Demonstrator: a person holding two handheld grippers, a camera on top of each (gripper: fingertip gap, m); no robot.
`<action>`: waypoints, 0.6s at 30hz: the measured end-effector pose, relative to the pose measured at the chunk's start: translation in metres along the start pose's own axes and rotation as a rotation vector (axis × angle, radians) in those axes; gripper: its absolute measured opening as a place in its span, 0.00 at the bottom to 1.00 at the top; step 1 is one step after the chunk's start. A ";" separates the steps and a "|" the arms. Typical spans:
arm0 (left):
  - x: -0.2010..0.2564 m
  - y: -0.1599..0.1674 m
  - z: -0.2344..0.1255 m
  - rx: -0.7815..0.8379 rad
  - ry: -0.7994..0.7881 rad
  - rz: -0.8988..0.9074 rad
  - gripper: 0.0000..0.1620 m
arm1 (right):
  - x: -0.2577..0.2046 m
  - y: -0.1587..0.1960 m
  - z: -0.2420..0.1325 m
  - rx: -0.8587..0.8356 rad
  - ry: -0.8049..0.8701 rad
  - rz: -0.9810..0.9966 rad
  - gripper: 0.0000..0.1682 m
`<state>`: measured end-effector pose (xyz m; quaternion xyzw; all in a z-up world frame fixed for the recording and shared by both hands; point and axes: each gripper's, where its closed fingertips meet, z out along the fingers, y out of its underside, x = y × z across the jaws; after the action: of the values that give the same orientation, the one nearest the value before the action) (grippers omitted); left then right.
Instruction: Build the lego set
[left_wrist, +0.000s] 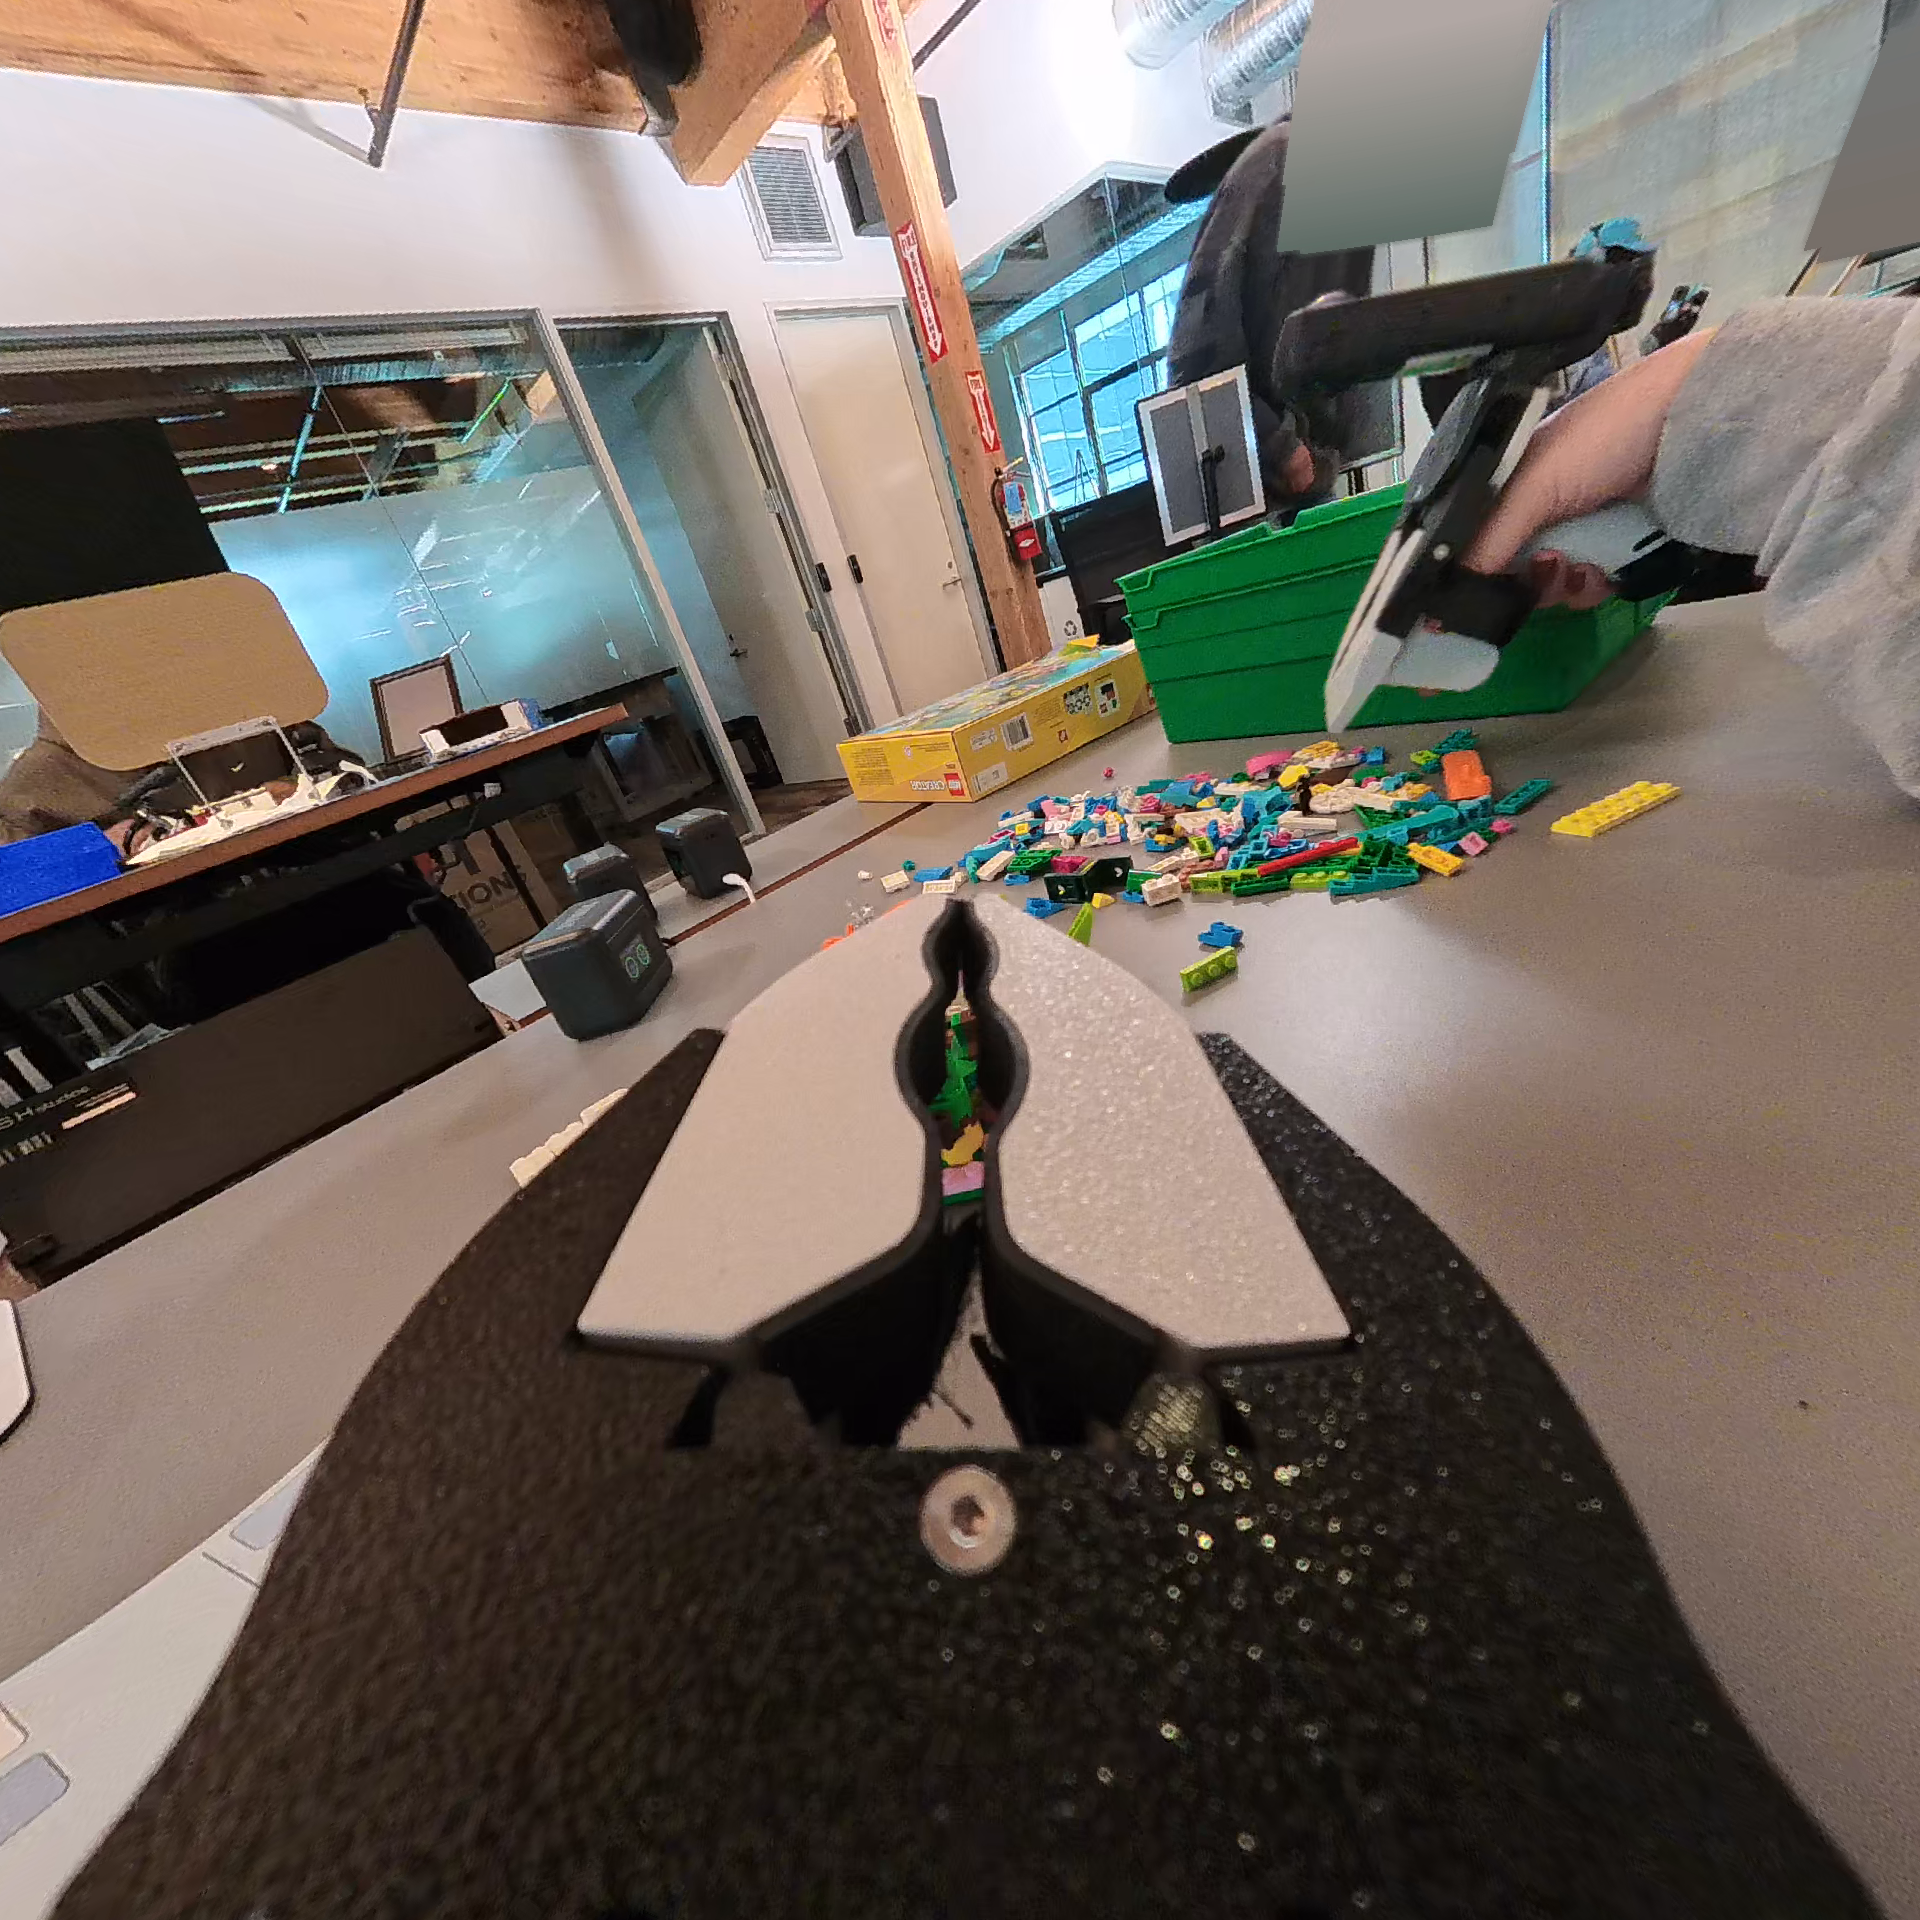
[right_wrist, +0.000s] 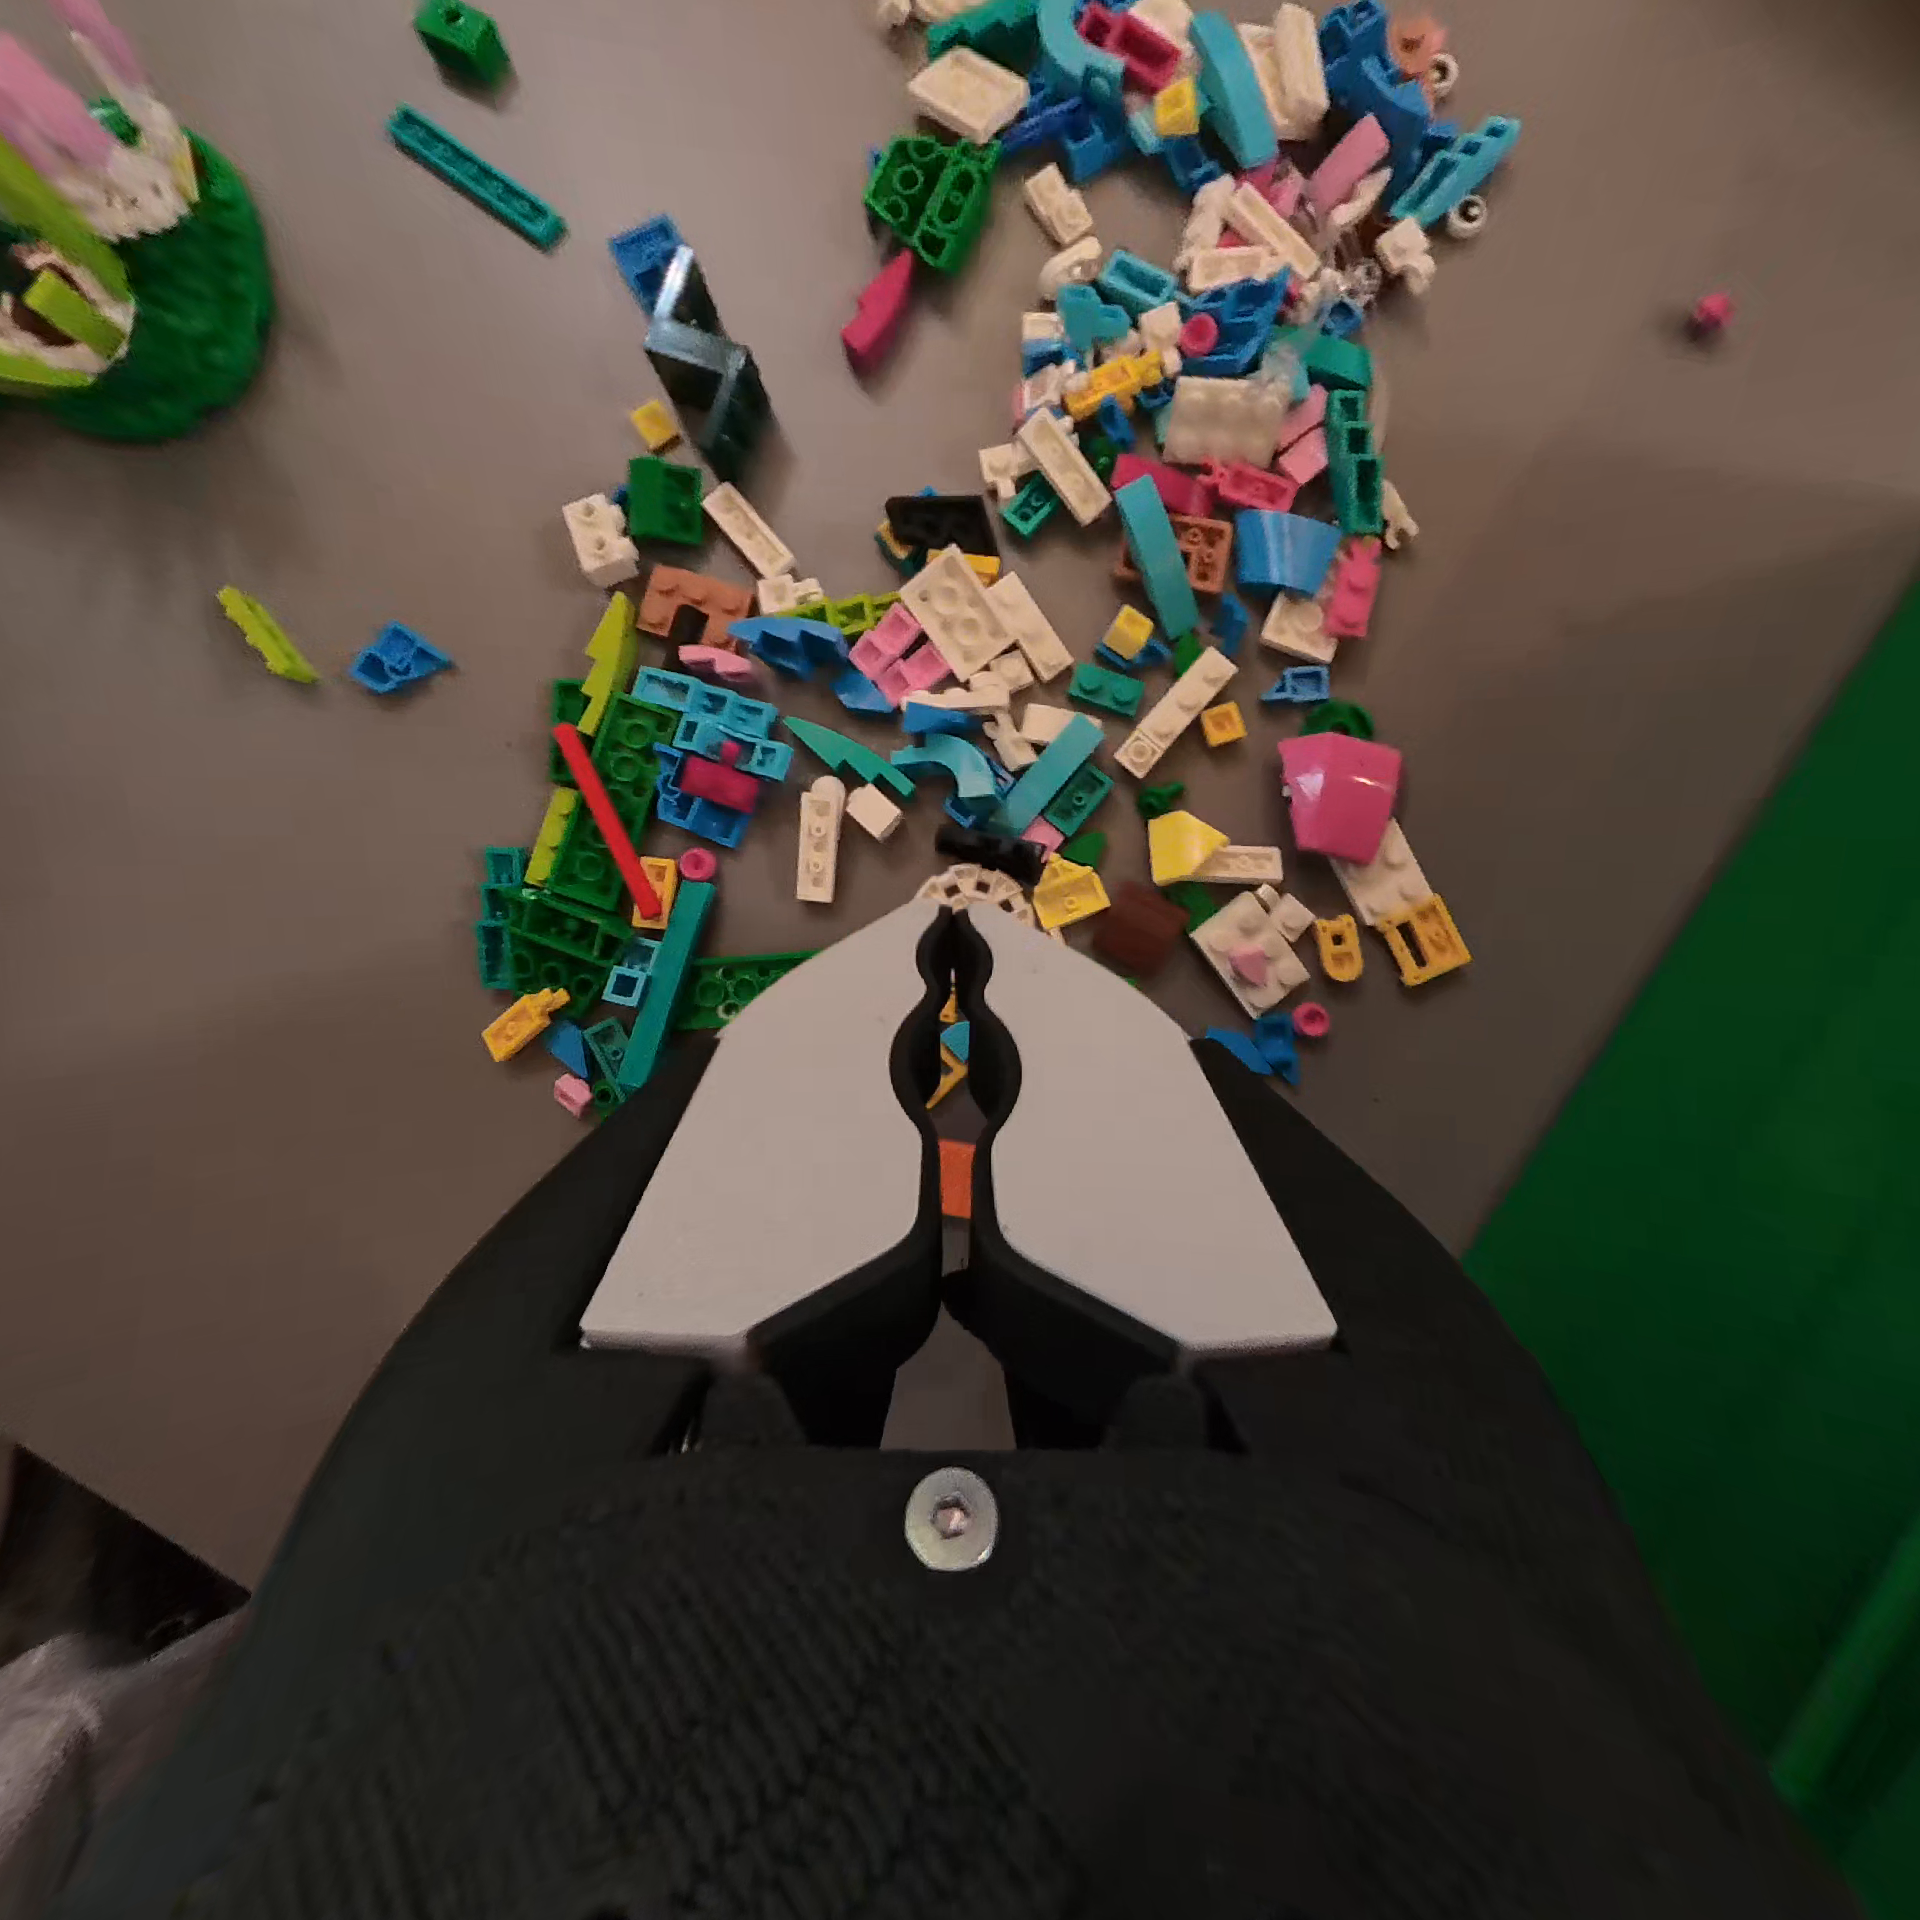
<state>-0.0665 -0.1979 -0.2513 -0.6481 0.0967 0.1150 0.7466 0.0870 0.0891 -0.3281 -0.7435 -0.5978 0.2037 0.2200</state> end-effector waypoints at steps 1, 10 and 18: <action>0.000 0.000 0.000 0.000 0.000 0.000 0.00 | 0.002 0.000 -0.001 -0.001 0.017 0.018 0.00; 0.001 0.000 0.000 -0.001 0.002 0.007 0.00 | 0.049 0.040 -0.005 -0.148 0.212 0.377 0.14; 0.002 0.001 0.000 -0.003 0.004 0.011 0.00 | 0.039 0.055 -0.002 -0.225 0.149 0.394 0.11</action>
<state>-0.0649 -0.1977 -0.2525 -0.6490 0.1015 0.1180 0.7447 0.1397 0.1167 -0.3594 -0.8784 -0.4425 0.1195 0.1353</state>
